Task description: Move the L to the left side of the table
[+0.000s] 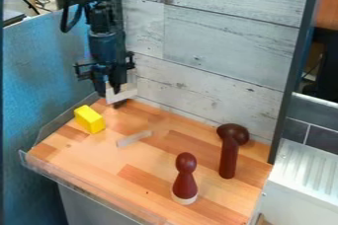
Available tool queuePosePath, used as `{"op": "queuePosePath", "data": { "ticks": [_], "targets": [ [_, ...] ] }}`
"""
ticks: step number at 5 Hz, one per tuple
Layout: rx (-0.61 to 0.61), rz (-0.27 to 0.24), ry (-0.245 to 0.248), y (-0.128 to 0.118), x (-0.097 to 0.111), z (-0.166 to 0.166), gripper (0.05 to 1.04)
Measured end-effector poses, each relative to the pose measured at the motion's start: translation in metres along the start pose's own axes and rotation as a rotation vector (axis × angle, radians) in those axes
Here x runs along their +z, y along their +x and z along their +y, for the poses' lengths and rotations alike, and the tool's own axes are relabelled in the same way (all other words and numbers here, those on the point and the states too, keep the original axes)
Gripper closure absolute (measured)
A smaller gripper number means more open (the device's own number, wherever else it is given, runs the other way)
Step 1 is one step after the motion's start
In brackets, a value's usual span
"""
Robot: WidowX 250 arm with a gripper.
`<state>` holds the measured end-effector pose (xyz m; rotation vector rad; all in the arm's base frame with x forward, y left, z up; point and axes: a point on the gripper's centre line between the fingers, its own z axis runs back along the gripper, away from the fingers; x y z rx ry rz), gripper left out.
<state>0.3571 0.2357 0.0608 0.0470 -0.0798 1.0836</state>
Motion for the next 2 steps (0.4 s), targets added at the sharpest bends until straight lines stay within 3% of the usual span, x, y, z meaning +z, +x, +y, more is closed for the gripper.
{"op": "queuePosePath", "data": {
  "ticks": [1, 2],
  "targets": [
    [0.053, -0.048, 0.015, 0.013, 0.006, 0.008, 0.800],
    [0.112, -0.061, 0.025, 0.027, 0.005, 0.018, 0.800]
  ]
}}
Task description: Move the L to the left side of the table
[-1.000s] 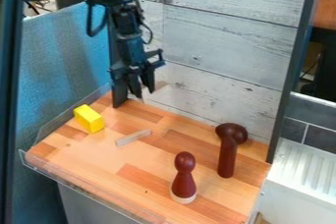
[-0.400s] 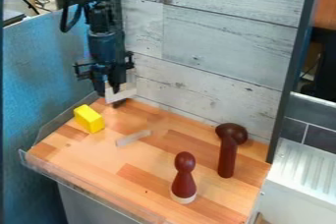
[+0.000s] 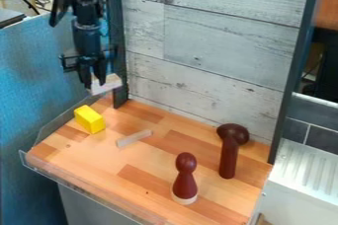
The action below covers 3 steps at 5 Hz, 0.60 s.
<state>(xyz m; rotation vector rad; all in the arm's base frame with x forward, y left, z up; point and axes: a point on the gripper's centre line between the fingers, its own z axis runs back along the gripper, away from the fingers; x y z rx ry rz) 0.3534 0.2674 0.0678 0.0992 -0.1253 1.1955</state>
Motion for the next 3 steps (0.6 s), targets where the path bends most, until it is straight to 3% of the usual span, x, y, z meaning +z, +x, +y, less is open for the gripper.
{"op": "queuePosePath", "data": {
  "ticks": [1, 3],
  "targets": [
    [0.038, 0.002, 0.008, 0.014, -0.012, 0.009, 0.800],
    [0.020, 0.035, 0.053, 0.019, -0.052, 0.016, 0.800]
  ]
}}
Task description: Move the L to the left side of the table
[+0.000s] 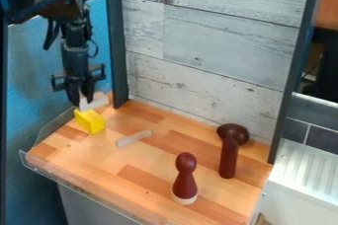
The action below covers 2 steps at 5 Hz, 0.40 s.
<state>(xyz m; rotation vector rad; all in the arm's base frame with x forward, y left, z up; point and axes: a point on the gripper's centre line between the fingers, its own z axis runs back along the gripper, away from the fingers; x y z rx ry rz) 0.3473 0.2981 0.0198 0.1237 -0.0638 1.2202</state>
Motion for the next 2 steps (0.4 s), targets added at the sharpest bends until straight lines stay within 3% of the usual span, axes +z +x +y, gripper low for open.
{"op": "queuePosePath", "data": {
  "ticks": [2],
  "targets": [
    [-0.058, -0.033, 0.003, 0.0086, -0.0037, 0.0027, 0.800]
  ]
}}
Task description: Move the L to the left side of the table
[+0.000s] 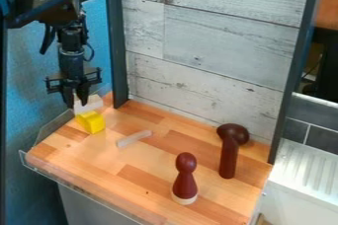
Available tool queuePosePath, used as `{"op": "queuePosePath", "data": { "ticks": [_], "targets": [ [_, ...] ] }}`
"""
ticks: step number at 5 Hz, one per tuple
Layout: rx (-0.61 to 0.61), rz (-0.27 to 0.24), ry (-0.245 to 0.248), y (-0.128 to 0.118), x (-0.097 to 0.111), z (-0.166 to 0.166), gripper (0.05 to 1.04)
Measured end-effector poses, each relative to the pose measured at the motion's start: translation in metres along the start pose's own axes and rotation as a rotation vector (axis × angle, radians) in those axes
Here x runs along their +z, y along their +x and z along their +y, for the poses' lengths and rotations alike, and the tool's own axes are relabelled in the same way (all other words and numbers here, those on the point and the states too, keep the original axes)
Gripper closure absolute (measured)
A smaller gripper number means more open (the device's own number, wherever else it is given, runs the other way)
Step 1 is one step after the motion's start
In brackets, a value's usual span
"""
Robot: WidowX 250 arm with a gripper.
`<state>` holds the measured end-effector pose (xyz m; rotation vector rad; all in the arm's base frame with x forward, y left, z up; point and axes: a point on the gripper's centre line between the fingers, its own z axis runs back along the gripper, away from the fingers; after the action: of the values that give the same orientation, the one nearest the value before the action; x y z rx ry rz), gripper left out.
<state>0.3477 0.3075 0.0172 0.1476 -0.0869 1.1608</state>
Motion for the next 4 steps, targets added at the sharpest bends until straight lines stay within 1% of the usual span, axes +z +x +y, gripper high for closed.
{"op": "queuePosePath", "data": {
  "ticks": [1, 2, 3, 4],
  "targets": [
    [-0.018, -0.004, 0.001, 0.0006, 0.0000, 0.0001, 0.733],
    [-0.002, -0.008, 0.005, 0.0015, -0.0003, 0.0006, 0.426],
    [0.002, -0.001, 0.008, -0.0001, -0.0071, -0.0004, 0.144],
    [0.006, 0.002, 0.008, -0.0017, -0.0085, -0.0001, 0.108]
  ]
}}
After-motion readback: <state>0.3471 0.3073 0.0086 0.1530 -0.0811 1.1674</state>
